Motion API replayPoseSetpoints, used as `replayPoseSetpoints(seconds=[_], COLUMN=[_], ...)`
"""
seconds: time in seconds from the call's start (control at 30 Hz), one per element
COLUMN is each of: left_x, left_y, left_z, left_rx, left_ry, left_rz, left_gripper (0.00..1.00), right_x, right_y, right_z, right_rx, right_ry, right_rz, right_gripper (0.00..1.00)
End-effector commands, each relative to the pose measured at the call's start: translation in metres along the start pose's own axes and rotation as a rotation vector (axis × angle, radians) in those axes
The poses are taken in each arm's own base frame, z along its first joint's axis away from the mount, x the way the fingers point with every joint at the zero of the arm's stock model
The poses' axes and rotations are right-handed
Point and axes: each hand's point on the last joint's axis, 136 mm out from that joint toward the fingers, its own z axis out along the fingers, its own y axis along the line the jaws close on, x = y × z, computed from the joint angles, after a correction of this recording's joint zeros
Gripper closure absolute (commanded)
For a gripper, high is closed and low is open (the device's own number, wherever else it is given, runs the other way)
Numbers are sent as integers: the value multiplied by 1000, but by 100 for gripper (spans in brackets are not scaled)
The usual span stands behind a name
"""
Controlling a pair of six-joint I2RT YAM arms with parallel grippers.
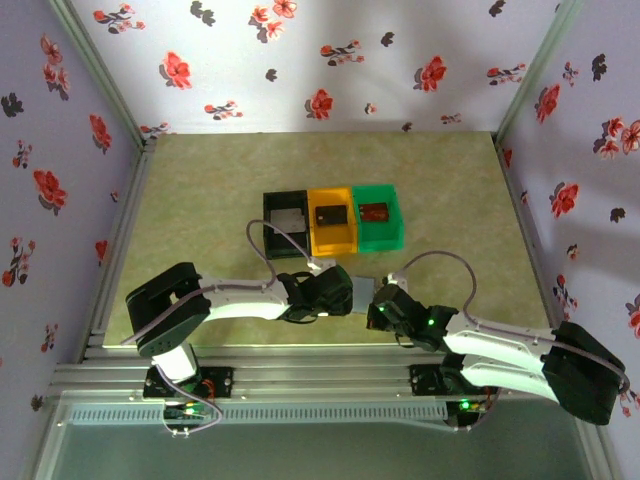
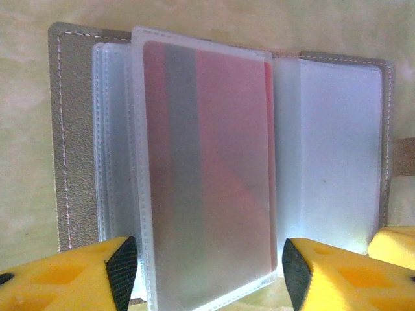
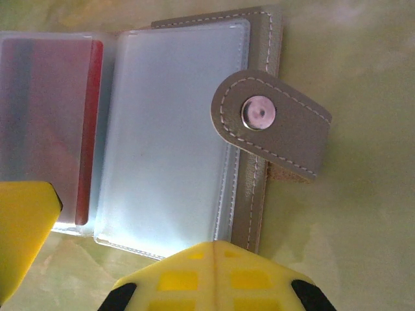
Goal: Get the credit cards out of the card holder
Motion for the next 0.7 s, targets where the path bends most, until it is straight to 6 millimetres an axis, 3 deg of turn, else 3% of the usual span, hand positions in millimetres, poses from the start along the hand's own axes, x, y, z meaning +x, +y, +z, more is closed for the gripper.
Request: replayPoseSetpoints(seconds=[0.0,0.67], left_x=[-10,-22], left_y=[-14,-28], left_z=[-9,-17], left_rx=[31,68], left_ry=[-36,-62], left_rz=[27,26], left_gripper=[37,42], right_x=[5,6], right_y=[-11,-12], right_z=[0,0], right_rx=[39,39], right_ry=[11,11], right_rz=[7,9], right_gripper=[99,99])
